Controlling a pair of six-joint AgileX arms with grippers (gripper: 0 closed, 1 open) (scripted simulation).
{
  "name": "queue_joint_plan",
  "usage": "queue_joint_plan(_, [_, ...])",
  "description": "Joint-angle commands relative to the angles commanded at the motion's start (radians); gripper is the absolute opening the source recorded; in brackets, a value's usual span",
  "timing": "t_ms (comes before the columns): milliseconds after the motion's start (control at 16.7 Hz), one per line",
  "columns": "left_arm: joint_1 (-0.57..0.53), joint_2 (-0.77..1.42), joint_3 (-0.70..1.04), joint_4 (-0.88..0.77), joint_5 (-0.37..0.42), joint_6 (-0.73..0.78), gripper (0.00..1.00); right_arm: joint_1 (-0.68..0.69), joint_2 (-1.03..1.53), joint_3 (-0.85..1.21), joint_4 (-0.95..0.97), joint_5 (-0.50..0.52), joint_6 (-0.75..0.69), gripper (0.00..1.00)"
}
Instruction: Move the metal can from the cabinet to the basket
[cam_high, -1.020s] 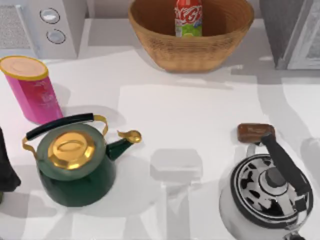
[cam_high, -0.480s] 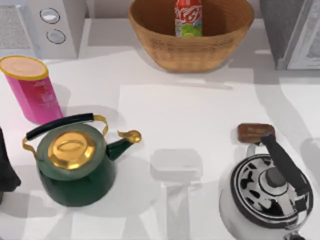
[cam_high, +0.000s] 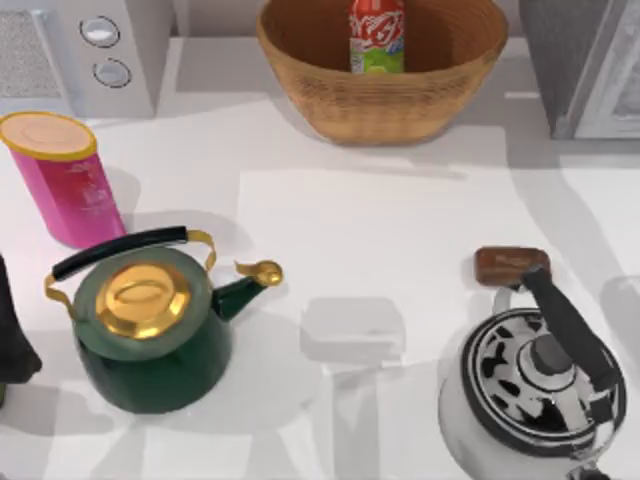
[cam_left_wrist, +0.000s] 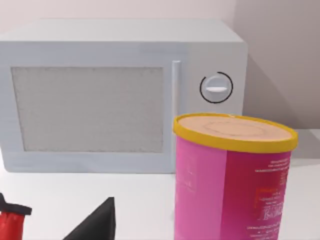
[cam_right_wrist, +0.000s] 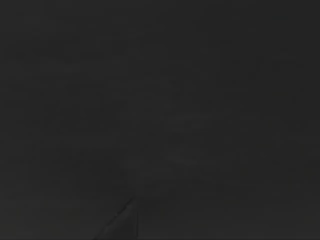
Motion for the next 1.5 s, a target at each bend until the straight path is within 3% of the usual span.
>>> queue_joint_plan(240, [0.0, 0.0, 0.0, 0.0, 0.0, 0.0, 1.0, -0.016, -0.078, -0.093, 0.024, -0.023, 0.0, 1.0])
queue_joint_plan(480, [0.0, 0.0, 0.0, 0.0, 0.0, 0.0, 1.0, -0.058, -0.248, -0.32, 0.073, -0.072, -0.002, 1.0])
queue_joint_plan(1260, [0.0, 0.0, 0.0, 0.0, 0.0, 0.0, 1.0, -0.272, -1.113, -1.488, 0.319, -0.314, -0.006, 1.0])
queue_joint_plan(1500, [0.0, 0.0, 0.0, 0.0, 0.0, 0.0, 1.0, -0.324, -1.322, -1.74, 0.379, -0.372, -0.006, 1.0])
